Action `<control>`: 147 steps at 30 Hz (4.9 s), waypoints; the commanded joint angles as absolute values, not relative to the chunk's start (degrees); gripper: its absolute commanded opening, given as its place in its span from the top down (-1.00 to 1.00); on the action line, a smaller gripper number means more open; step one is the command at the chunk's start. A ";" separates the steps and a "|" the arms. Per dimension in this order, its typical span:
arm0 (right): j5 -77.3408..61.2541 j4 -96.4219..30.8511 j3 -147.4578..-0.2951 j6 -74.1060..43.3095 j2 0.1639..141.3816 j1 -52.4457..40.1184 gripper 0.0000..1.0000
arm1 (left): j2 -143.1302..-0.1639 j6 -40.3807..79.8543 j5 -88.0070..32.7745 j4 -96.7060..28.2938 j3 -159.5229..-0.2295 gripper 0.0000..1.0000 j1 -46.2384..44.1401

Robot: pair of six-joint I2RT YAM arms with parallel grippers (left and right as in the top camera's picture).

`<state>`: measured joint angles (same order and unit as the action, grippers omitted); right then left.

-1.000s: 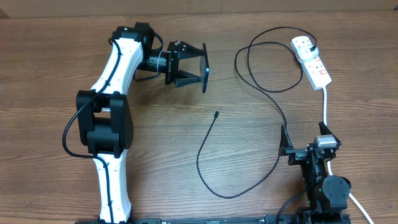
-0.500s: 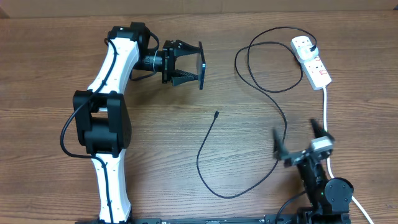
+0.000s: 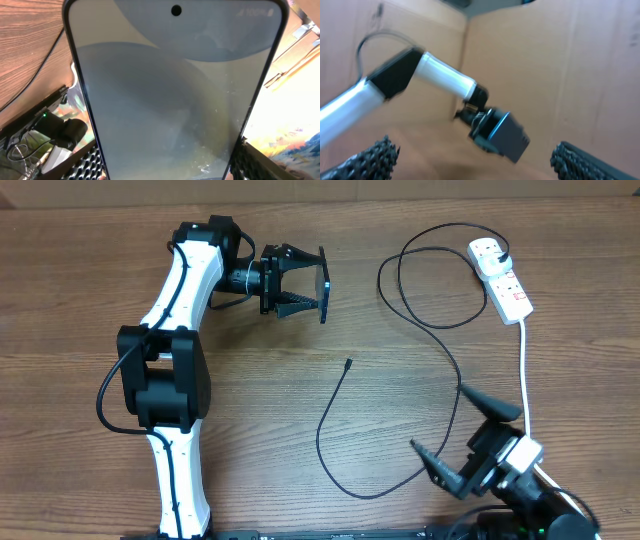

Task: Plug charger to phone and switch on socket
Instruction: 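Move the right gripper toward the phone held by the left gripper, then close the right gripper on the phone's side edge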

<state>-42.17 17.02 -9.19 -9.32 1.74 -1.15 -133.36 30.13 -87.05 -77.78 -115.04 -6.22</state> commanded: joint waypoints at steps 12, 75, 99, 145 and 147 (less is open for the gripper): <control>-34.50 -44.23 -61.78 -2.87 40.42 -0.99 -1.00 | -133.71 32.38 -90.59 -77.78 -116.84 -0.29 -5.89; 25.08 -43.24 -89.23 -34.06 95.11 -42.81 -0.54 | -133.71 32.16 -89.38 -76.64 -116.84 -0.29 -6.83; 22.37 -42.46 -89.23 -32.56 97.17 -42.81 -0.01 | -133.71 33.04 -86.39 -76.42 -116.84 -0.29 -6.83; 26.06 -41.25 -89.23 -29.54 98.24 -44.45 0.53 | -133.71 33.21 -83.64 -75.79 -116.84 -0.31 -7.22; 26.09 -41.25 -89.23 -29.54 98.24 -44.45 0.55 | -133.71 33.17 -83.66 -75.75 -116.84 -0.31 -7.22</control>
